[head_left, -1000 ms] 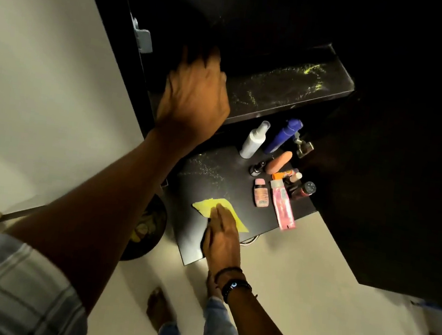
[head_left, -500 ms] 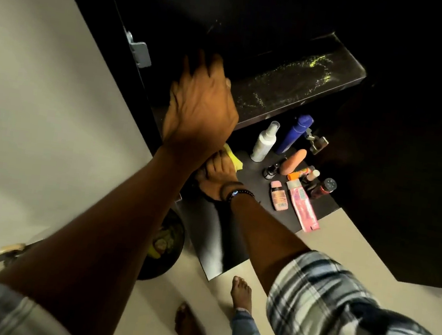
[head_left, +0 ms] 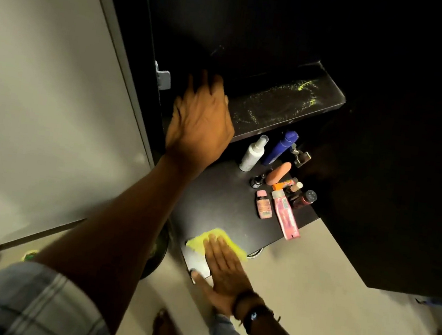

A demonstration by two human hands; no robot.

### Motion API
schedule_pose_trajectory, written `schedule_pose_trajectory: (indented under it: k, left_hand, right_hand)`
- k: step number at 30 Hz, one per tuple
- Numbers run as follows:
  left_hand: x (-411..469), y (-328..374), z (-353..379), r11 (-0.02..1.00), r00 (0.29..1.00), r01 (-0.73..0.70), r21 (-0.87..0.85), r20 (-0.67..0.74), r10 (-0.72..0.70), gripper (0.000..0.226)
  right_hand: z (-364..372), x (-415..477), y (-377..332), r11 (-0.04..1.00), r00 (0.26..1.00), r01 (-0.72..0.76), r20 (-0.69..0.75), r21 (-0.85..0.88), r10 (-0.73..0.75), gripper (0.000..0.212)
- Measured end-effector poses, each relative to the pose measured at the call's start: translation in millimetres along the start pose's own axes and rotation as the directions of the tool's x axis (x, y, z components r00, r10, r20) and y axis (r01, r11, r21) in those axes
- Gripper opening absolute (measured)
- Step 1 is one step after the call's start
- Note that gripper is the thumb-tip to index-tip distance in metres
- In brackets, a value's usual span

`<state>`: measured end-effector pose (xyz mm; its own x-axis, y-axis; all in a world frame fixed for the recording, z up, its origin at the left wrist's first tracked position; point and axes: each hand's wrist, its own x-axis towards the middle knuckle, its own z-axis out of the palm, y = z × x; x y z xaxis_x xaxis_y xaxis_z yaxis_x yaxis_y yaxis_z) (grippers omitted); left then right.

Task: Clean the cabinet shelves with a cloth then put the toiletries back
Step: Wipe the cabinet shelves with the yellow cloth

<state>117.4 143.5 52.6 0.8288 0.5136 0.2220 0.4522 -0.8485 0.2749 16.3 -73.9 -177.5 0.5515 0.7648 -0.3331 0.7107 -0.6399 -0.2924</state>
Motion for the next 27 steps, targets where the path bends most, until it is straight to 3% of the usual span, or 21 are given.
schedule_pose_trajectory:
  k: [2,6,10,12,14,18,22,27]
  left_hand:
    - [0.8,-0.8,0.3,1.0,1.0,0.009,-0.005,0.008,-0.009,0.036]
    - [3.1,-0.7,2.2,0.999,0.999,0.032,0.003,0.032,-0.032,0.037]
    - [4.4,0.4,4.6,1.0,0.999,0.023,0.021,0.033,-0.023,0.039]
    - [4.2,0.3,4.2,0.999,0.999,0.025,0.022,0.027,-0.026,0.038]
    - [2.9,0.2,4.4,0.999,0.999,0.029,0.034,0.017,-0.03,0.038]
    - [1.0,1.9,2.6,0.999,1.0,0.014,0.031,0.003,-0.014,0.036]
    - [0.5,2.6,1.7,0.999,1.0,0.012,0.037,0.002,-0.012,0.036]
    - [1.5,0.6,2.4,0.999,1.0,0.022,0.028,-0.006,-0.022,0.035]
  right_hand:
    - [-21.9,37.4,2.4,0.998,0.995,-0.058,-0.087,-0.029,0.056,0.073]
    - [-65.5,137.7,14.3,0.985,0.988,-0.152,-0.01,0.076,0.153,0.073]
    - [-75.2,211.2,10.6,0.984,0.98,-0.177,0.087,-0.02,0.178,0.086]
    - [-72.6,198.8,-4.9,0.987,0.986,-0.15,0.077,0.052,0.146,0.074]
    - [-58.8,161.8,-19.5,0.98,0.997,-0.063,-0.039,0.187,0.072,0.072]
    - [-6.2,61.1,-27.3,0.988,0.992,0.089,-0.103,0.123,-0.076,0.058]
    - [14.8,-23.1,-17.1,0.996,0.998,0.051,-0.05,0.077,-0.047,0.064]
    - [-6.4,17.5,15.8,0.998,0.995,-0.043,-0.086,0.036,0.046,0.065]
